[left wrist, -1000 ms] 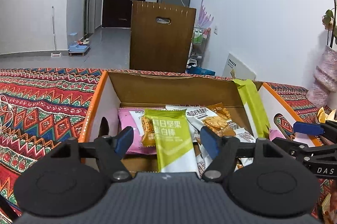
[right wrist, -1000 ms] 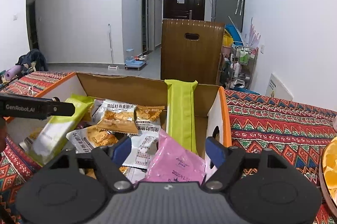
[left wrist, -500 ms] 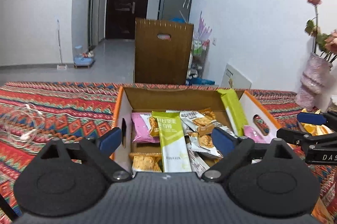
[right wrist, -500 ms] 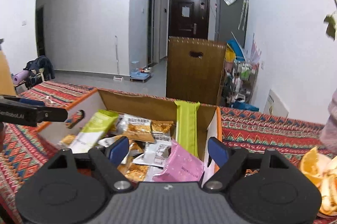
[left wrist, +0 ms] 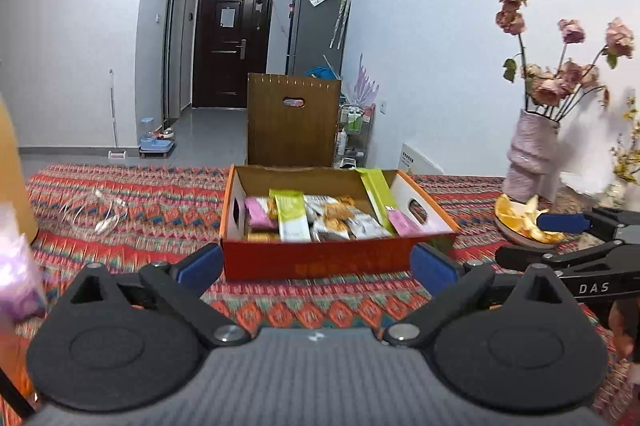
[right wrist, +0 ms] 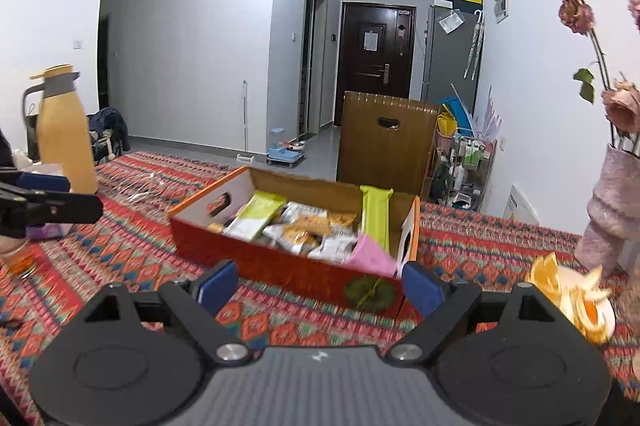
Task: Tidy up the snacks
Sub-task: 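Withdraw both tools from the box back over the loose snacks, then grasp the orange stick-snack packet with the right tool while the left grasps a red-blue chip bag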
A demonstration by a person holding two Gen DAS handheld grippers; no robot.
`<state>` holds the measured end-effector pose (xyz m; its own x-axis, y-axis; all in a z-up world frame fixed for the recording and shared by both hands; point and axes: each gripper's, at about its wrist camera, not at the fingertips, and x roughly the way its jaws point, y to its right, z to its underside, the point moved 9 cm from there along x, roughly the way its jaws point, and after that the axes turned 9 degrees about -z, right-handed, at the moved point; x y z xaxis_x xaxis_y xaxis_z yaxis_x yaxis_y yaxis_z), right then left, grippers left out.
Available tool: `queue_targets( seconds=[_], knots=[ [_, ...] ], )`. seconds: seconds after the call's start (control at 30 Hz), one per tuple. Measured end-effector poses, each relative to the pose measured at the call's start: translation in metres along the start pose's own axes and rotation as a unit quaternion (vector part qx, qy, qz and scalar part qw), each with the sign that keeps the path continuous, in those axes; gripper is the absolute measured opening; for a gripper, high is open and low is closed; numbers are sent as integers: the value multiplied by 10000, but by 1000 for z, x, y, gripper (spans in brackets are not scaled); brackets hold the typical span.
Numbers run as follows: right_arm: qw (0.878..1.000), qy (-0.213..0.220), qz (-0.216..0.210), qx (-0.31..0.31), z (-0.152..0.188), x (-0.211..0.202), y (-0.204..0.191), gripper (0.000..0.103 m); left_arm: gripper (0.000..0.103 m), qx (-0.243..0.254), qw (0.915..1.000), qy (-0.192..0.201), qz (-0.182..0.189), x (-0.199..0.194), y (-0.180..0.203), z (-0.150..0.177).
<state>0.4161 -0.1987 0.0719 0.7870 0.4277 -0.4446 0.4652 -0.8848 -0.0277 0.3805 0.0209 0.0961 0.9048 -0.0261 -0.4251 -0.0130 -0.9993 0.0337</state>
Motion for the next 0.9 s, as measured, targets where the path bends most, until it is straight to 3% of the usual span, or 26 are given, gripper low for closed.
queue_targets(
  seconds=[0.23,0.4,0.67,0.83,0.9],
  knots=[
    [9999,28,-30,134,54,-59,-33,96,103,-64,9998,-114,-139,-65,6,60],
    [9996,-70,82,249,96,-91,-49,97,103,-301,9985,-446,2,-91,13,103],
    [9978,-362,181,534,150,-114,-45,98,103,-454,9936,-1037,-62,-94,35,155],
    [9967,-359,326,648,161,-122,-28,98,103,-850,9884,-1252,-135,-84,40,166],
    [9967,-374,308,657,165,-124,-21,98,103,-1144,9847,-1311,36,-78,50,167]
  ],
)
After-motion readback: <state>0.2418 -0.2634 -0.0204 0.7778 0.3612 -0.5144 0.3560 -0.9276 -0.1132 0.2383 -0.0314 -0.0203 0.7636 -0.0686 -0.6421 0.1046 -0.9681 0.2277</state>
